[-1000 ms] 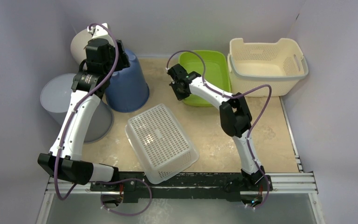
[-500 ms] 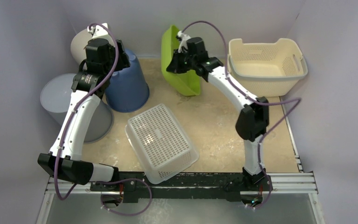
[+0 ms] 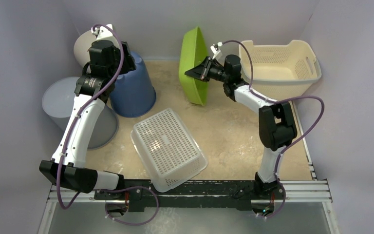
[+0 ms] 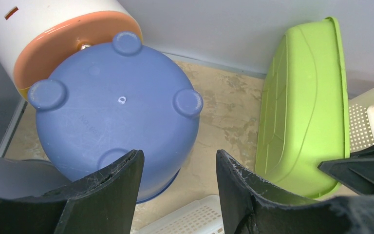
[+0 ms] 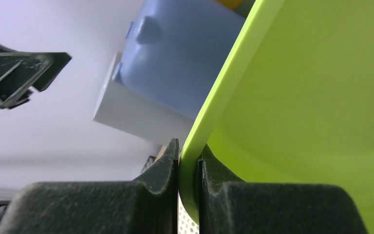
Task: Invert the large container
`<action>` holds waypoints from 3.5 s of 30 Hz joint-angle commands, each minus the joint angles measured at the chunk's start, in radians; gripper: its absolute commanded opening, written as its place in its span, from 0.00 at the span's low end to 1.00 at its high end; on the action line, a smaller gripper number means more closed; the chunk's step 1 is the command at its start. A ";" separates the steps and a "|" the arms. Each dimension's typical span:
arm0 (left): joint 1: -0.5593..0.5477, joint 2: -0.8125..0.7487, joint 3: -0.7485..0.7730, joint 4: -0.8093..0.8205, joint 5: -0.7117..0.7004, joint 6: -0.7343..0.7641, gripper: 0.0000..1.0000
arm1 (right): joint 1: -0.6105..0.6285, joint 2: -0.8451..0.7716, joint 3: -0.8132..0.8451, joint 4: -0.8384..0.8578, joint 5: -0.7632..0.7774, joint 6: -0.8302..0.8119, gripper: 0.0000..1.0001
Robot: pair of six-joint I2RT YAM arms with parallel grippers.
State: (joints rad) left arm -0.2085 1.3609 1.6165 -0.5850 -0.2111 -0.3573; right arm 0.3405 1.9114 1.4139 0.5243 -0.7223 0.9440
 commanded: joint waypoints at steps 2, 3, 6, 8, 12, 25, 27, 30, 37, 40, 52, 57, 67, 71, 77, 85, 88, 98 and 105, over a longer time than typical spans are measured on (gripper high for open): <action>0.011 -0.020 0.015 0.047 0.008 -0.004 0.56 | 0.008 0.026 -0.133 0.411 -0.105 0.348 0.02; 0.011 -0.020 0.015 0.045 0.005 -0.003 0.56 | 0.010 0.043 -0.141 0.492 -0.107 0.393 0.01; 0.011 -0.022 0.012 0.044 0.003 -0.001 0.56 | 0.034 0.094 -0.131 0.729 -0.133 0.557 0.01; 0.011 -0.023 0.008 0.045 0.005 -0.002 0.56 | 0.048 0.131 -0.099 0.838 -0.146 0.635 0.01; 0.011 -0.021 0.008 0.050 0.011 -0.006 0.56 | 0.056 0.177 -0.107 0.962 -0.152 0.749 0.01; 0.011 -0.028 0.010 0.042 0.010 -0.004 0.56 | 0.026 0.035 -0.536 0.845 -0.113 0.650 0.09; 0.011 -0.027 0.008 0.045 0.013 -0.006 0.56 | 0.013 0.005 -0.549 0.734 -0.119 0.573 0.10; 0.011 -0.026 0.005 0.049 0.021 -0.009 0.56 | -0.010 -0.044 -0.533 0.501 -0.110 0.419 0.14; 0.011 -0.025 0.006 0.049 0.021 -0.008 0.56 | -0.040 -0.122 -0.362 -0.194 0.036 -0.041 0.19; 0.011 -0.025 0.003 0.051 0.020 -0.008 0.56 | -0.046 -0.127 -0.329 -0.322 0.083 -0.109 0.19; 0.011 -0.010 -0.001 0.069 0.035 -0.015 0.56 | -0.047 -0.150 -0.303 -0.556 0.266 -0.199 0.32; 0.011 -0.009 0.000 0.067 0.033 -0.014 0.56 | -0.047 -0.170 -0.284 -0.630 0.364 -0.223 0.36; 0.012 -0.012 -0.004 0.064 0.025 -0.011 0.56 | -0.047 -0.081 -0.191 -0.625 0.368 -0.255 0.35; 0.012 -0.013 0.003 0.063 0.024 -0.011 0.56 | -0.046 -0.043 -0.110 -0.693 0.468 -0.295 0.35; 0.015 -0.015 0.000 0.062 0.019 -0.010 0.56 | -0.040 0.067 0.058 -0.760 0.569 -0.379 0.36; 0.018 -0.009 -0.008 0.069 0.019 -0.017 0.56 | 0.001 0.136 0.230 -0.817 0.510 -0.516 0.37; 0.019 -0.009 -0.012 0.072 0.020 -0.018 0.56 | 0.012 0.075 0.234 -0.886 0.582 -0.559 0.39; 0.023 -0.017 -0.022 0.079 0.024 -0.025 0.56 | 0.013 -0.208 0.285 -1.062 0.857 -0.637 0.49; 0.024 -0.017 -0.033 0.095 0.039 -0.043 0.56 | 0.011 -0.176 0.460 -1.189 1.074 -0.763 0.67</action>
State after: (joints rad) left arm -0.1940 1.3609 1.5894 -0.5587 -0.1864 -0.3756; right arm 0.3542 1.6989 1.7958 -0.5583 0.1791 0.2729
